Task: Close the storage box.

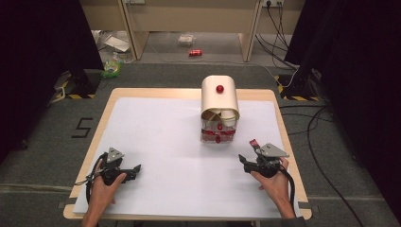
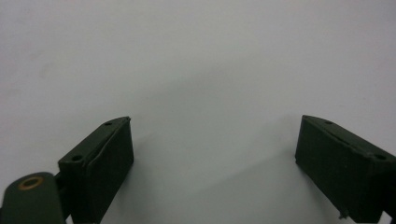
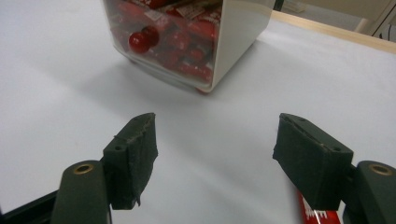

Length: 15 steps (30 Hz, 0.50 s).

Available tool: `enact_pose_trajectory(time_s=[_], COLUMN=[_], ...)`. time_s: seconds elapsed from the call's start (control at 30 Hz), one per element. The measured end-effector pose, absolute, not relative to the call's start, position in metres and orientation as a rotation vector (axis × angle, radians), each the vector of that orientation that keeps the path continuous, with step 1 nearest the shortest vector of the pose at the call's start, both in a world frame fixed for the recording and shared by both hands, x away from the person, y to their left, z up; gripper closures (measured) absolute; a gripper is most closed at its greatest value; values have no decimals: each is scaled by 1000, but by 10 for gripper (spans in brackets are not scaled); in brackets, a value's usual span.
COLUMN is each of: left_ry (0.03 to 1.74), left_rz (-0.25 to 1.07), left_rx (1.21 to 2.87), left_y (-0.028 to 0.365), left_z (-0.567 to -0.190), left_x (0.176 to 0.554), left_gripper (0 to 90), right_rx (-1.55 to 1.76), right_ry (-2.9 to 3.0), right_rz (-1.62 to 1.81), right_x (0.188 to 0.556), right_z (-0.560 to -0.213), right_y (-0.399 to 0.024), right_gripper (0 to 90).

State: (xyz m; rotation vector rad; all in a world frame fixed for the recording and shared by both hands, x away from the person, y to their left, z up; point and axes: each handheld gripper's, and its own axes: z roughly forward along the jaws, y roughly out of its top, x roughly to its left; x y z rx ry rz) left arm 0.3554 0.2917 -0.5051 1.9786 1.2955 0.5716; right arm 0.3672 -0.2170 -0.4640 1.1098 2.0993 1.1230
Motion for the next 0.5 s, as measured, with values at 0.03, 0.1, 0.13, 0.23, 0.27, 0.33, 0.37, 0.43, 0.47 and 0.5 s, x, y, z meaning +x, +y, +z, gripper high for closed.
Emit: enact_pose_trajectory(time_s=[0.03,0.1,0.13,0.23,0.27,0.33,0.37,0.43,0.47,0.5], left_ry=[1296,1295,1296,1296,1296,1295,1295,1296,1296,1295], left_rz=[572,572,572,572,571,572,572,573,573,573], left_rx=[1979,1979,1979,1979,1979,1979,1979,1978,1978,1979], left_y=[292,292,292,292,292,292,292,292,292,292], left_z=[-505,-505,-505,-505,-505,-505,-505,-505,-505,-505], left_x=[355,355,355,355,355,355,355,355,355,355], left_gripper=[107,107,107,107,107,107,107,107,107,107], right_rx=[1110,1114,1115,1119,1113,1112,1106,1107,1107,1097], right_ry=[2099,2103,2107,2110,2111,2123,2128,2140,2140,2151], right_rz=[1123,1114,1111,1111,1111,1110,1107,1106,1106,1102], right_x=[367,362,361,356,355,352,350,348,348,346], right_z=[-464,-467,-467,-468,-469,-470,-470,-471,-471,-473], right_y=[-217,-221,-222,-224,-224,-224,-224,-223,-223,-222], right_gripper=[301,301,301,301,301,301,301,301,301,301])
